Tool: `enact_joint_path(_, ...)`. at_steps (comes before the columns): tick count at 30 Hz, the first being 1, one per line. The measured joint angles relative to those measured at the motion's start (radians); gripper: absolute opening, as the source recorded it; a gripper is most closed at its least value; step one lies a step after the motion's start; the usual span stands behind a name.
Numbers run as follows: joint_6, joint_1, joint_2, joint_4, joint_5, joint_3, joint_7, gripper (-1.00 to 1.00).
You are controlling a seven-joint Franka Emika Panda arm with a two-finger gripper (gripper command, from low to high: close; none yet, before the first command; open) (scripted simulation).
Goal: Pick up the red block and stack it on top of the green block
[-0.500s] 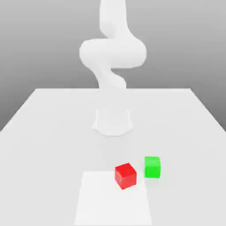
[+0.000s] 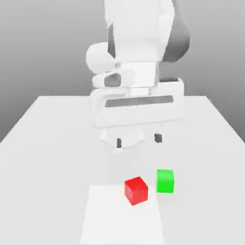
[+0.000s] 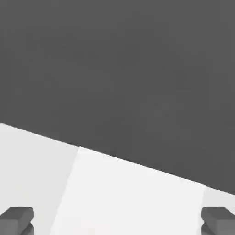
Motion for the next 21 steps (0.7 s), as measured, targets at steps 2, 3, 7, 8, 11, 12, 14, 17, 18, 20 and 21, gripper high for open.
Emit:
enact_joint_path(2,0.067,0.010,0.096,-0.061,-0.005,0.002,-0.037,0.00)
enact_joint_path(3,0.104,0.014,0.145,-0.074,-0.005,0.003,-0.048,0.00)
enact_joint_path(7,0.233,0.010,0.301,-0.071,0.013,0.015,-0.072,0.00)
enact_joint_path(8,0.265,0.006,0.338,-0.066,0.019,0.021,-0.076,0.00)
enact_joint_path(11,0.319,-0.003,0.402,-0.058,0.025,0.031,-0.081,-1.00)
enact_joint_path(12,0.319,-0.003,0.402,-0.058,0.025,0.031,-0.081,-1.00)
enact_joint_path(14,0.319,-0.004,0.402,-0.058,0.024,0.032,-0.079,-1.00)
enact_joint_path(17,0.321,-0.008,0.404,-0.058,0.020,0.035,-0.077,-1.00)
enact_joint_path(18,0.300,-0.006,0.380,-0.061,0.017,0.032,-0.075,-1.00)
enact_joint_path(20,0.246,-0.005,0.317,-0.070,0.007,0.029,-0.068,-1.00)
enact_joint_path(21,0.217,-0.006,0.283,-0.075,0.003,0.029,-0.065,-1.00)
